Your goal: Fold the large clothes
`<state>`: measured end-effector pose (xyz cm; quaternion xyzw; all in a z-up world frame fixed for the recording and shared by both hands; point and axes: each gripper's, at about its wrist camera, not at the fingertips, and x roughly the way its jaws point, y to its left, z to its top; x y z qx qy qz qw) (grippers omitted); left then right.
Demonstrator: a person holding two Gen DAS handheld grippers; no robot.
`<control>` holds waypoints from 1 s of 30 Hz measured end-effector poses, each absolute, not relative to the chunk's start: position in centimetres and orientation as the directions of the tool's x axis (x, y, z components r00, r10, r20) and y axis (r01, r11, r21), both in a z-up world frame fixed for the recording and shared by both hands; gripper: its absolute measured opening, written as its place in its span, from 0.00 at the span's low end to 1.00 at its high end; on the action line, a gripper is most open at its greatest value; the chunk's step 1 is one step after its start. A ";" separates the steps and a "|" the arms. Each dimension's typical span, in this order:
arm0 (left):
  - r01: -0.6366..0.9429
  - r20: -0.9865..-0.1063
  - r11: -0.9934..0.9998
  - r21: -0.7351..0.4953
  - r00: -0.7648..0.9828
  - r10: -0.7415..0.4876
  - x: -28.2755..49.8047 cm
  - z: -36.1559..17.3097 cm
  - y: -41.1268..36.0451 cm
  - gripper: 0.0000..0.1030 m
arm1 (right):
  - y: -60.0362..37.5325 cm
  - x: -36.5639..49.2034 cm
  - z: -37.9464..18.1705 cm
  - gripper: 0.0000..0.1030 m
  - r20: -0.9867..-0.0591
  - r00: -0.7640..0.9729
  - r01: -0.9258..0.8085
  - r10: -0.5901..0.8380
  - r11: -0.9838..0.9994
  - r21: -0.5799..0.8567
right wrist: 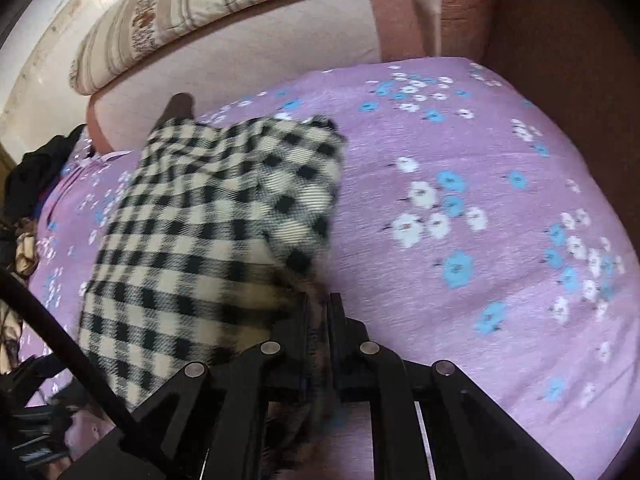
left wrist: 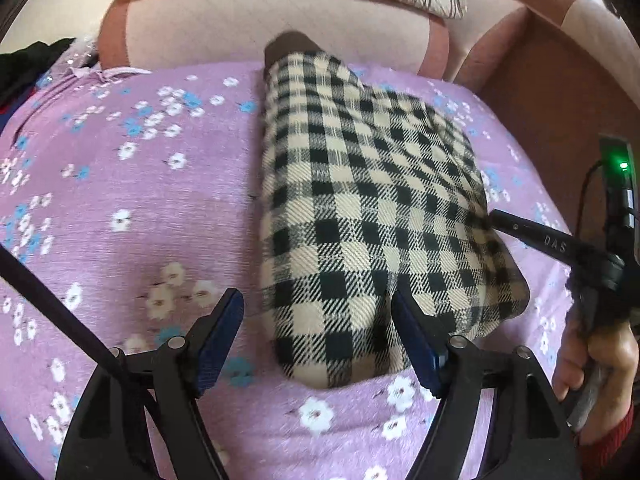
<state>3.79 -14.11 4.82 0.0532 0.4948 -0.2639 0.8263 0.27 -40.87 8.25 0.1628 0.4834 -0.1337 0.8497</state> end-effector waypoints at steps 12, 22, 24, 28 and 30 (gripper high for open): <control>0.392 -0.791 0.819 -0.419 0.286 -0.541 9.2 3.5 -11.5 0.80 | -44.9 1.5 5.7 0.79 -0.760 0.617 0.375 0.202 0.774 0.510; 0.576 -0.862 0.751 -0.323 0.148 -0.484 8.5 2.0 -17.9 0.52 | -42.9 5.0 3.2 0.41 -0.704 0.621 0.300 0.345 0.725 0.620; 0.615 -0.863 0.741 -0.268 0.188 -0.468 7.4 3.3 -18.1 0.50 | -43.3 4.6 4.2 0.37 -0.675 0.642 0.274 0.363 0.713 0.645; 0.576 -0.874 0.769 -0.277 0.183 -0.451 7.4 3.1 -17.7 0.59 | -43.0 4.5 4.0 0.57 -0.776 0.588 0.353 0.229 0.790 0.501; 0.557 -0.860 0.773 -0.305 0.187 -0.474 7.1 3.1 -16.7 0.60 | -42.5 4.2 4.9 0.68 -0.798 0.580 0.367 0.161 0.824 0.432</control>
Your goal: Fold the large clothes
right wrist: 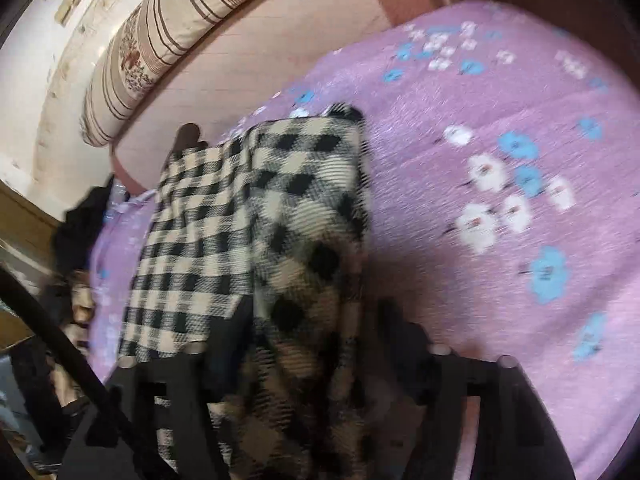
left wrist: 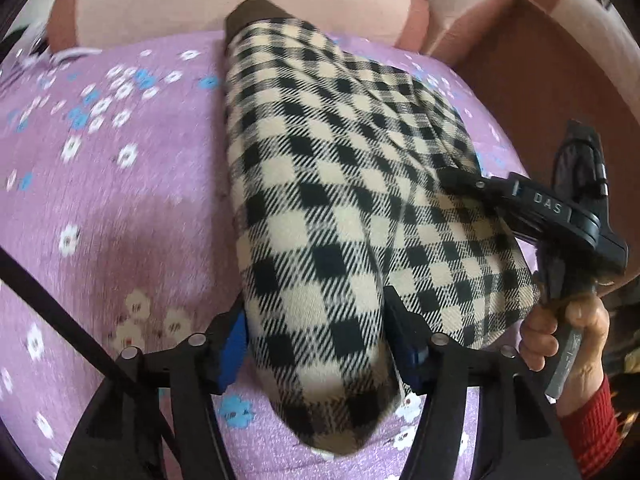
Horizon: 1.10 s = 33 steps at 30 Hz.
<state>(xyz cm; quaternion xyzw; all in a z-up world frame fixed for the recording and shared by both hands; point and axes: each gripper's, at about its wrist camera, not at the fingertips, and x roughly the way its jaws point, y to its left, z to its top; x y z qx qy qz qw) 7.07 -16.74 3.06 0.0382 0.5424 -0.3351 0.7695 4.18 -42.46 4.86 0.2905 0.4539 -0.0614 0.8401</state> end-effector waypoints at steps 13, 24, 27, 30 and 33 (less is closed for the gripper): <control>0.447 -0.814 0.789 -0.422 0.197 -0.547 4.3 0.4 -10.9 0.60 | -35.0 -1.4 8.7 0.33 -0.769 0.548 0.081 0.329 0.894 0.440; 0.452 -0.847 0.880 -0.147 0.402 -0.348 0.6 3.6 -8.9 0.68 | -39.2 -3.1 7.2 0.39 -0.861 0.509 0.298 -0.019 0.942 0.156; 0.420 -0.818 0.906 -0.062 0.498 -0.287 -1.3 4.8 -7.0 0.68 | -38.8 -3.6 8.7 0.39 -0.823 0.567 0.272 0.013 0.941 0.202; 0.371 -0.783 0.929 0.005 0.580 -0.227 -2.9 6.1 -5.4 0.68 | -37.0 -3.7 10.2 0.39 -0.794 0.607 0.239 0.011 0.951 0.196; 0.319 -0.732 0.943 0.090 0.663 -0.155 -4.3 7.3 -4.5 0.76 | -34.6 -3.4 11.0 0.40 -0.778 0.629 0.213 0.005 0.960 0.179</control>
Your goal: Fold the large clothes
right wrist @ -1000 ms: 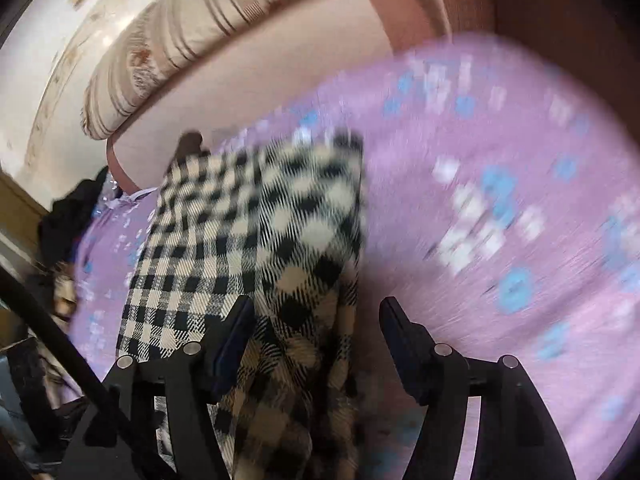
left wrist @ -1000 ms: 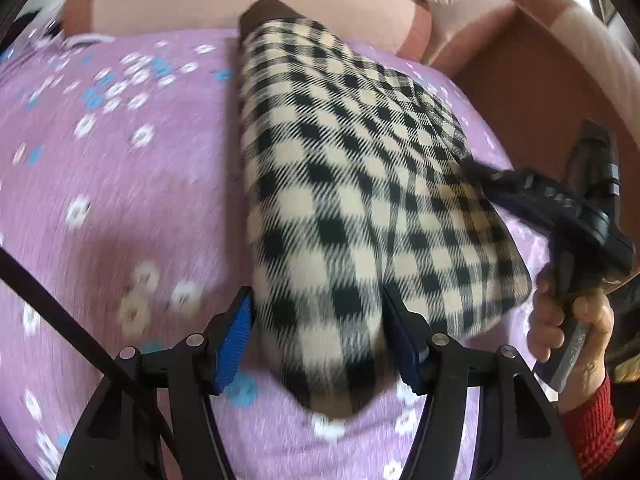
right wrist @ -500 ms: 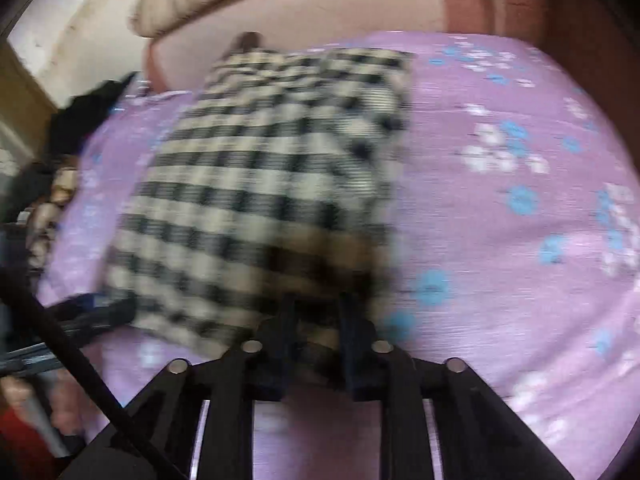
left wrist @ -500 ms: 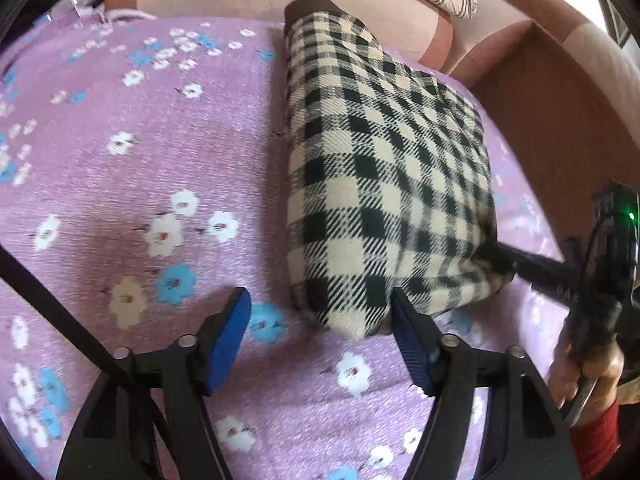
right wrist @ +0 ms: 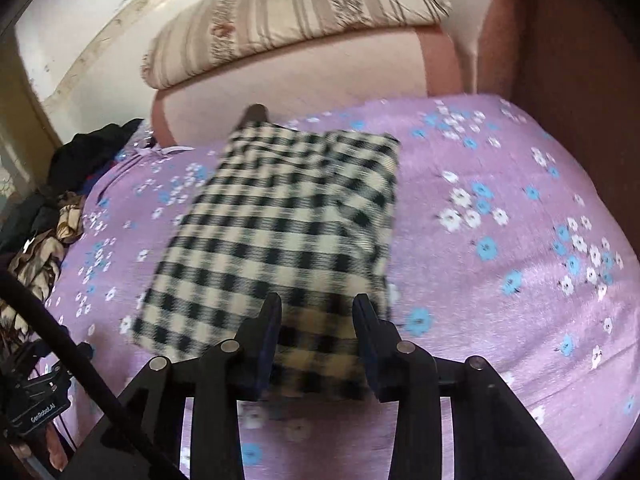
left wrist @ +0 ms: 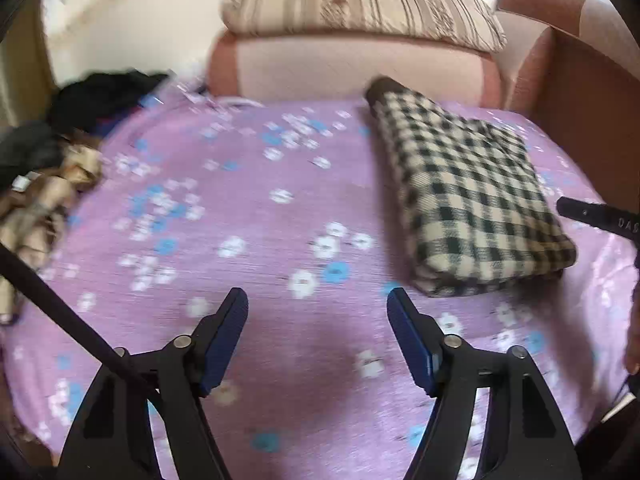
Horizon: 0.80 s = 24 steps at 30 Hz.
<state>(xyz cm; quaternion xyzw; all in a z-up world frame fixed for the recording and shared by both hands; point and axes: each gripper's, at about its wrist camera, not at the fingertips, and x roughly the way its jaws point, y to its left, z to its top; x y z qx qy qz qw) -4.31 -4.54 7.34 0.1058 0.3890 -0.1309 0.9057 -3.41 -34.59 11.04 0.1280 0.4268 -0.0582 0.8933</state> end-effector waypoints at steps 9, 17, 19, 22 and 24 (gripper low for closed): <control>0.204 -0.576 0.971 0.122 0.812 -0.098 -9.4 11.7 -1.7 0.97 | -30.1 -4.3 9.6 0.51 -0.786 0.615 0.175 0.066 0.960 0.218; 0.191 -0.538 0.974 0.123 0.838 -0.096 -12.2 13.4 -2.0 0.97 | -27.8 -6.9 8.3 0.52 -0.789 0.596 0.210 0.148 0.920 0.331; 0.211 -0.537 0.970 0.124 0.836 -0.113 -12.7 13.5 -2.2 0.97 | -27.3 -8.4 8.2 0.52 -0.794 0.594 0.231 0.129 0.918 0.322; 0.236 -0.550 0.967 0.094 0.822 -0.147 -13.3 13.3 -2.2 0.97 | -26.9 -10.7 8.4 0.52 -0.802 0.593 0.266 0.071 0.923 0.279; 0.238 -0.564 0.969 0.070 0.811 -0.158 -13.5 13.0 -2.2 0.97 | -26.8 -12.3 9.1 0.59 -0.793 0.608 0.275 0.031 0.929 0.247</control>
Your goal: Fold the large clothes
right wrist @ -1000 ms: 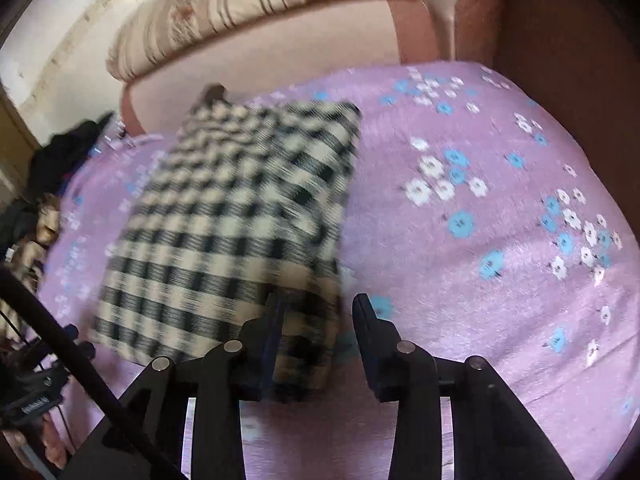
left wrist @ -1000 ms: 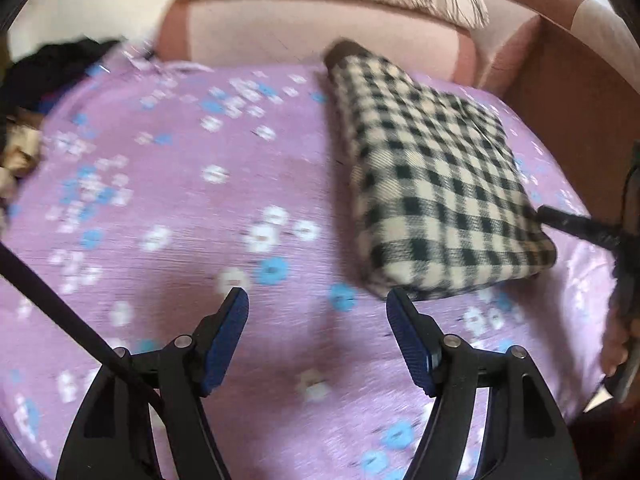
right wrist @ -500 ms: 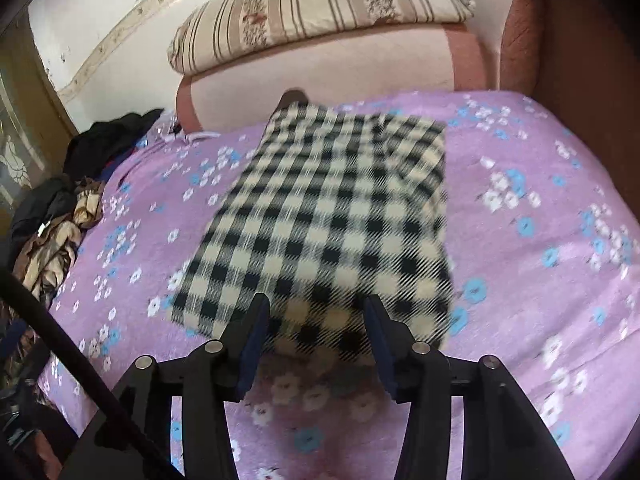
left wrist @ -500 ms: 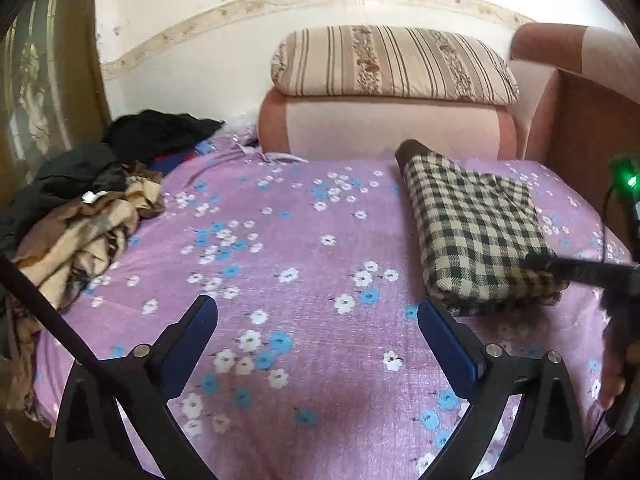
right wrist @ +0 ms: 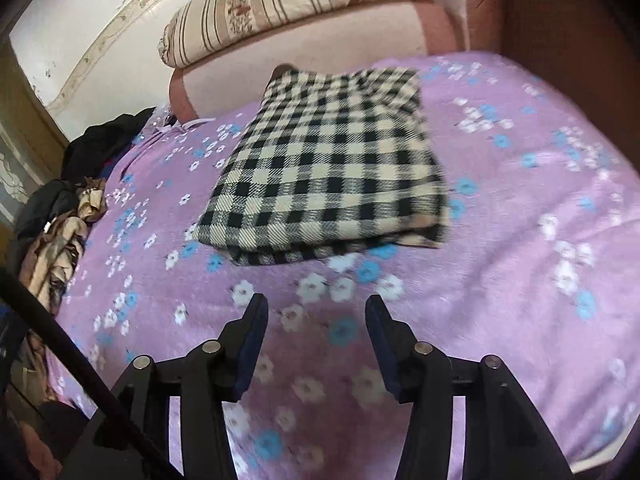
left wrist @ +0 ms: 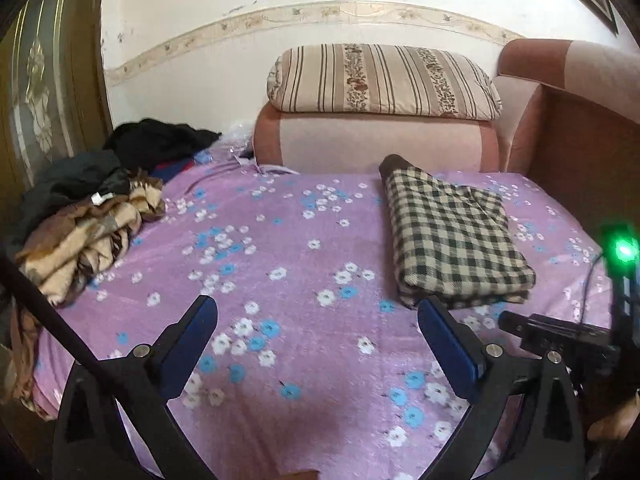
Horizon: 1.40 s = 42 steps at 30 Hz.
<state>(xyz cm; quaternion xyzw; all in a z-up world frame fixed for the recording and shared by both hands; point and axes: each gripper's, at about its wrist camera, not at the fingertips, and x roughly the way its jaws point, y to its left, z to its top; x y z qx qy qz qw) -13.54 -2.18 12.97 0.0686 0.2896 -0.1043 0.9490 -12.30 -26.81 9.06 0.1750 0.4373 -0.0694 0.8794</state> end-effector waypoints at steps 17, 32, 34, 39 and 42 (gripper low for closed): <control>0.271 -0.680 0.962 0.046 0.713 -0.169 -12.4 8.3 -2.4 0.97 | -23.9 -15.9 7.7 0.65 -0.802 0.582 0.314 -0.136 0.947 0.067; 0.291 -0.710 0.956 0.034 0.681 -0.182 -12.0 6.7 -2.3 0.97 | -22.2 -15.1 7.0 0.69 -0.785 0.557 0.303 -0.270 0.947 -0.111; 0.294 -0.712 0.955 0.038 0.679 -0.181 -12.1 6.6 -2.5 0.97 | -22.0 -15.0 6.9 0.70 -0.782 0.551 0.305 -0.291 0.943 -0.137; 0.303 -0.719 0.952 0.040 0.670 -0.183 -12.2 6.4 -2.6 0.97 | -21.9 -14.9 6.9 0.71 -0.777 0.541 0.308 -0.323 0.935 -0.174; 0.309 -0.728 0.950 0.038 0.660 -0.186 -12.3 6.1 -2.8 0.97 | -21.6 -15.0 6.8 0.73 -0.772 0.538 0.307 -0.339 0.932 -0.195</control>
